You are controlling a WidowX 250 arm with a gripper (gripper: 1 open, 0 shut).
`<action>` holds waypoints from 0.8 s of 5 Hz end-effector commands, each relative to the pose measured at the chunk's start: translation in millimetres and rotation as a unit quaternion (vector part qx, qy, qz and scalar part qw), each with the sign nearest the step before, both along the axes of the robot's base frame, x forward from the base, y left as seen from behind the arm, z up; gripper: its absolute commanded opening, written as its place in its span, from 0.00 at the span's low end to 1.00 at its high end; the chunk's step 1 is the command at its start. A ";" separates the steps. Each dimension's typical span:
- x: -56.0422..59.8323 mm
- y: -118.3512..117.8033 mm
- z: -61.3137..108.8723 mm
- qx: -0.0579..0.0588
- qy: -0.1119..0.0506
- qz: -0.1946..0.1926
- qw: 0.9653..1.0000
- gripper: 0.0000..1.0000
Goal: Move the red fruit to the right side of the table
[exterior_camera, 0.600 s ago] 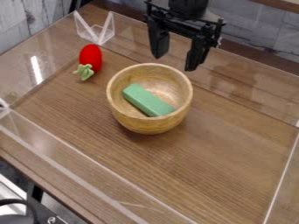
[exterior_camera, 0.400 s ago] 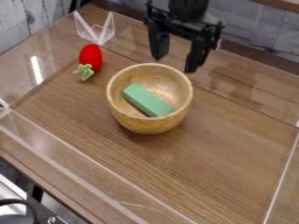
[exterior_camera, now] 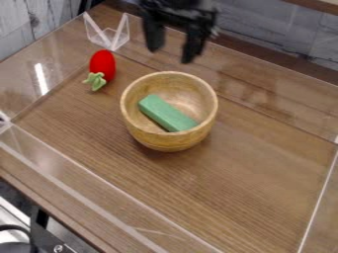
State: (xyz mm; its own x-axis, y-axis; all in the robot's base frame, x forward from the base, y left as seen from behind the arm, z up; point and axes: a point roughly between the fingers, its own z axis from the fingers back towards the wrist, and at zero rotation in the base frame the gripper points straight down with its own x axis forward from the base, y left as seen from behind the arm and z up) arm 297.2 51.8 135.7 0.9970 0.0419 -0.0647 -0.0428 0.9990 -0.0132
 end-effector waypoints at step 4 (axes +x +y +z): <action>16.0 97.6 -7.6 0.015 -0.032 -0.022 0.999 1.00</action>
State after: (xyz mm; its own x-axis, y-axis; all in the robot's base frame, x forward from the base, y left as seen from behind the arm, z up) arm 306.0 144.8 107.4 0.9979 -0.0019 -0.0641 0.0007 0.9998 -0.0185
